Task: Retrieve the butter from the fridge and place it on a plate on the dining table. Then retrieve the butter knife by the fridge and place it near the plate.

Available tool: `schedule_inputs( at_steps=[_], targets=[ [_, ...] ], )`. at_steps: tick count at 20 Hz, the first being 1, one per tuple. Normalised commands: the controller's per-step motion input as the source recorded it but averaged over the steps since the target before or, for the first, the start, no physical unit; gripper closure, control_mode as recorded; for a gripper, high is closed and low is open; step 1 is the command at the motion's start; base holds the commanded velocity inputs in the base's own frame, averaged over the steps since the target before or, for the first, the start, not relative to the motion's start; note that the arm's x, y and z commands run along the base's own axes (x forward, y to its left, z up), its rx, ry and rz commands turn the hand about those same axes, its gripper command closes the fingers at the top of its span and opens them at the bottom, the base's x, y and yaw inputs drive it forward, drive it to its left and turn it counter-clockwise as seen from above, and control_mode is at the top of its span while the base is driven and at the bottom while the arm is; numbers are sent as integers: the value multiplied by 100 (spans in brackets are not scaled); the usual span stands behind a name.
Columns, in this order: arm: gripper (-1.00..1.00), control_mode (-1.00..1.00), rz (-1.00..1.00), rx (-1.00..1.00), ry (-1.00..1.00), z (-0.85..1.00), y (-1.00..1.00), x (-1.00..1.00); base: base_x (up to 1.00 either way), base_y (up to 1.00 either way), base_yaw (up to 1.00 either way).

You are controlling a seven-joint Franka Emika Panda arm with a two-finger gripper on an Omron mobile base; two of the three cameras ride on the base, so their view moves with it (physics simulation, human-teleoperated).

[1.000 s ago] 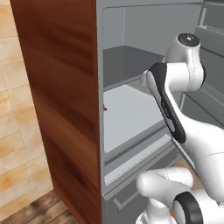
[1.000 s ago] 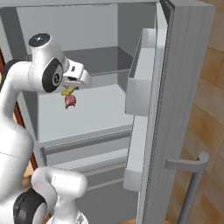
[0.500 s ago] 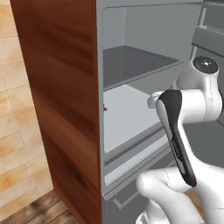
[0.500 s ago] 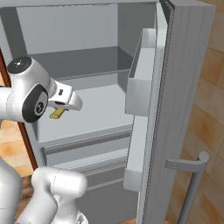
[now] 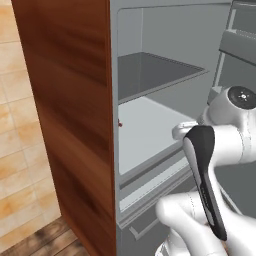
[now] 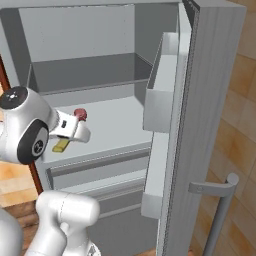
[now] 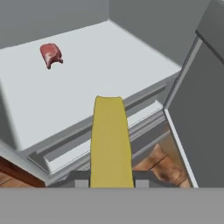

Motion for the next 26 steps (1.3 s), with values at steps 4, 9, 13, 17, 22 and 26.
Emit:
schedule_inputs(
  at_steps=[4, 9, 13, 17, 22, 26],
  targets=[
    [100, -100, 0, 0, 5, -6, 0, -35, 0, 0, 0],
    [100, 100, 0, 0, 0, 0, 0, 0, -19, 13, -3],
    [100, 100, 0, 0, 0, 0, 0, 0, -85, 58, -29],
    [100, 100, 0, 0, 0, 0, 0, 0, -99, 47, -48],
    [100, 100, 0, 0, 0, 0, 0, 0, -84, 40, -79],
    [100, 100, 0, 0, 0, 0, 0, 0, -79, 24, -87]
  ],
)
